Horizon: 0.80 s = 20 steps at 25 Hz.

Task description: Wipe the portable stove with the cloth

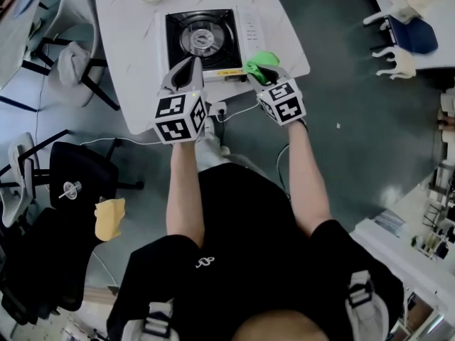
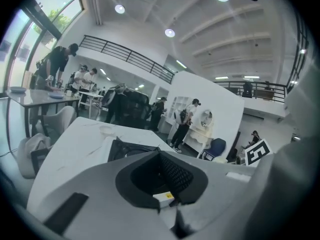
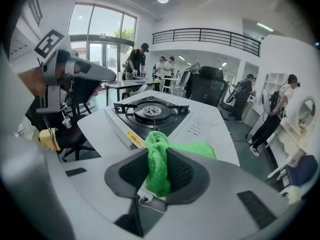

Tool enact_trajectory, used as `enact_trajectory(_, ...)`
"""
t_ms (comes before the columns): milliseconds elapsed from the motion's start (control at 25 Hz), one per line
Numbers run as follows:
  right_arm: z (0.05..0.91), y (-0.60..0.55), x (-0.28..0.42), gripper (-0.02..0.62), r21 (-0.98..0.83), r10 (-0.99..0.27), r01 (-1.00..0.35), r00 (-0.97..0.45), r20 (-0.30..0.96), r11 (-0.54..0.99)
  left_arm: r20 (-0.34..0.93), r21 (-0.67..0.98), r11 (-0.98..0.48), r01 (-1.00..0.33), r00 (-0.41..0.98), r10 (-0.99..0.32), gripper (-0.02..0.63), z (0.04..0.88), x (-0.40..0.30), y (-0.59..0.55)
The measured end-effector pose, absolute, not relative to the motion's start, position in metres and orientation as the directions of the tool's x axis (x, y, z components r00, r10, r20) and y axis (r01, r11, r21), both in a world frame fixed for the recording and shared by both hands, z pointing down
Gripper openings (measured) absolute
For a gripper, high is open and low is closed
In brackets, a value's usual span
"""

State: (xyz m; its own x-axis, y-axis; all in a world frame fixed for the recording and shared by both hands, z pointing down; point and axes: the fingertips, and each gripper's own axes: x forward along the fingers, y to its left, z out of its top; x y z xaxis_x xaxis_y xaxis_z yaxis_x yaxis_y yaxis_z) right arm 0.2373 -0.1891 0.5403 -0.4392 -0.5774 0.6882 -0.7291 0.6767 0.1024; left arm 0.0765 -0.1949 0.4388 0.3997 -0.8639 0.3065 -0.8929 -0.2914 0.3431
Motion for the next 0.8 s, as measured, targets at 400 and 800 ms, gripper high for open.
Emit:
enact_trajectory(400, 0.510, -0.159, 0.226, 0.081, 0.062, -0.679, -0.783, -0.495, 0.542, 0.620, 0.284, 0.343, -0.184, -0.921, 0.289, -0.914, -0.002, 0.427, 0.045, -0.131)
enact_trajectory(800, 0.473, -0.170, 0.200, 0.083, 0.088, -0.723, -0.782, -0.519, 0.457, 0.617, 0.260, 0.292, -0.179, -0.939, 0.258, -0.931, -0.002, 0.401, 0.025, -0.134)
